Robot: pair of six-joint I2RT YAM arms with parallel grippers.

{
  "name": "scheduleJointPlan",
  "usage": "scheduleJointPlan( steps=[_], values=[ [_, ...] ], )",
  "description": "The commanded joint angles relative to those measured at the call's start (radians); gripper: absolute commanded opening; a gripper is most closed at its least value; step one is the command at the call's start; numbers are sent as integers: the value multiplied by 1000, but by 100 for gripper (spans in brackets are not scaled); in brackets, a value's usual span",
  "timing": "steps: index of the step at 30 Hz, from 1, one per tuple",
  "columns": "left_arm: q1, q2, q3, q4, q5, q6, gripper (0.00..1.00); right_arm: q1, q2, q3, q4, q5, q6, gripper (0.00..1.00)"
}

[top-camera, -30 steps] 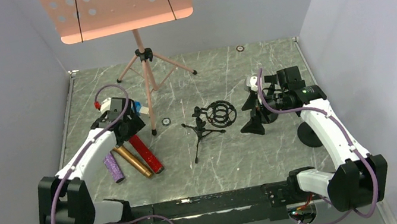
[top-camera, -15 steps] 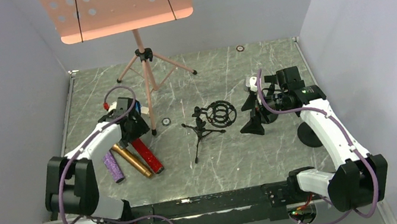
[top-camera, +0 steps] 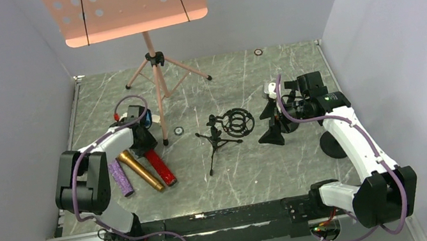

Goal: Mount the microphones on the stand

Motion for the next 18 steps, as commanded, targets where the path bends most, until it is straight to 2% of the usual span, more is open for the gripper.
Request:
scheduleJointPlan(
  steps=[1,4,6,10,13,15,18],
  values=[
    [4,8,18,55,46,3,42,5,-4,4,21,1,-27,100],
    [4,-31,18,57,54,17,16,5,-7,0,24,9,-26,100],
    [4,-105,13,57,52,29,8,4,-8,-1,26,12,-26,100],
    [3,-310,-13,82,75,87,0,5,-6,-3,27,12,-25,100],
    [3,-503,-69,156,177,157,0,5,-8,-4,28,9,-25,100],
    [3,-643,-139,275,310,217,0,5,-11,-1,23,4,-29,100],
    [2,-824,-292,576,623,284,0,5,-15,8,12,-5,-32,100]
  ],
)
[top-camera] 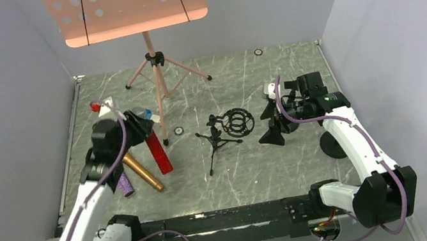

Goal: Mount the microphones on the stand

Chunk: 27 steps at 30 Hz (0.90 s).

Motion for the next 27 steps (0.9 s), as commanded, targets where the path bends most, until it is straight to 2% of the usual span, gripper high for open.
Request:
scheduleJointPlan(
  steps=[1,4,8,13,19,21,23,25,27],
  values=[
    [-3,-205,-172,451,450,105,0,5,-15,18,4,-26,-33,100],
    [-37,-280,-192,633,567,104,0,-2,-21,43,-28,-20,-56,100],
    [-164,-265,-88,696,605,196,0,-46,-30,107,-106,-44,-83,100],
    [-285,-111,88,764,694,298,0,-52,-43,268,-280,-68,-148,100],
    [-330,131,239,1074,761,192,0,-53,-37,391,-395,-148,-158,100],
    [-332,207,279,1188,774,137,0,-53,-47,355,-355,-175,-125,100],
    [-335,275,316,1273,768,105,0,-52,-78,279,-240,-182,-47,100],
    [-350,345,349,1321,758,86,0,-62,-103,199,-92,-169,41,100],
    [-374,387,383,1355,745,63,0,-110,-109,149,-54,-214,61,100]
  ],
)
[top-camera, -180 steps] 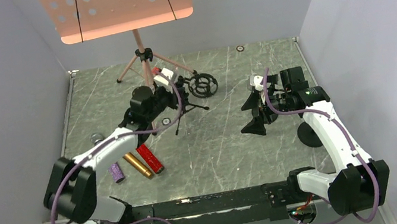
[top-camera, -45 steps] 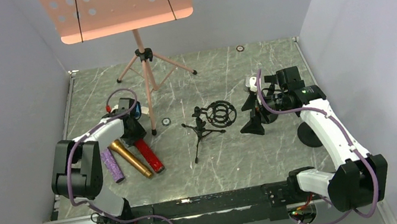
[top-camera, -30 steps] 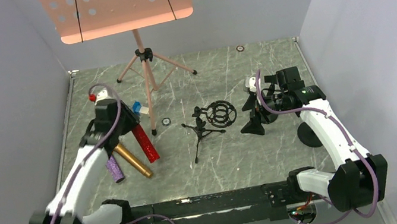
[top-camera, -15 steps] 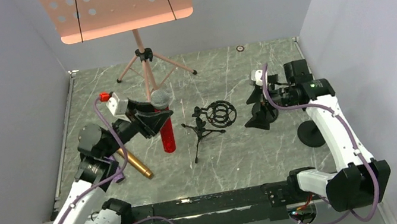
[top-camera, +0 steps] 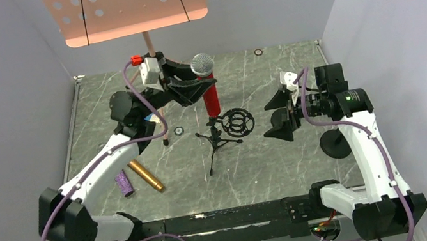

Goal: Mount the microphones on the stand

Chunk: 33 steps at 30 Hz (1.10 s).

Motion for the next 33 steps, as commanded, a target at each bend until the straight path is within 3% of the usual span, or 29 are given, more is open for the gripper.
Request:
scheduleJointPlan(
  steps=[1,4,12,33],
  values=[
    [-51,67,100,216,3,-70,0,-96,-15,-98,149,-122,71,100],
    [-102,91,133,177,-34,-24,0,-152,-9,-150,132,-191,26,100],
    [-153,112,99,170,-127,4,0,-158,3,-226,185,-176,29,100],
    [-178,191,108,97,-97,19,0,-156,-19,-239,211,-152,48,100]
  ],
)
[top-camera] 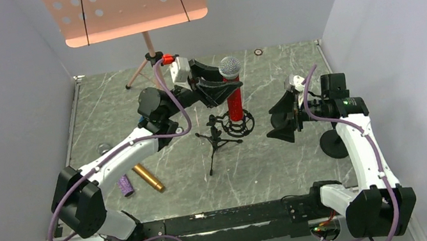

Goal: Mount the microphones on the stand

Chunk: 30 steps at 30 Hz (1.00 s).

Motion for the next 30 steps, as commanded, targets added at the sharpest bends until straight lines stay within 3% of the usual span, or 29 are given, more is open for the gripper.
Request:
scheduleJointPlan(
  steps=[1,21,30],
  values=[
    [-11,-2,25,33,6,12,0,-2,-18,4,35,-28,-10,100],
    [-16,2,-42,5,16,47,0,-2,-24,1,37,-19,-9,100],
    [-16,-31,-64,-110,82,132,0,-2,-21,-2,38,-19,-8,100]
  ],
)
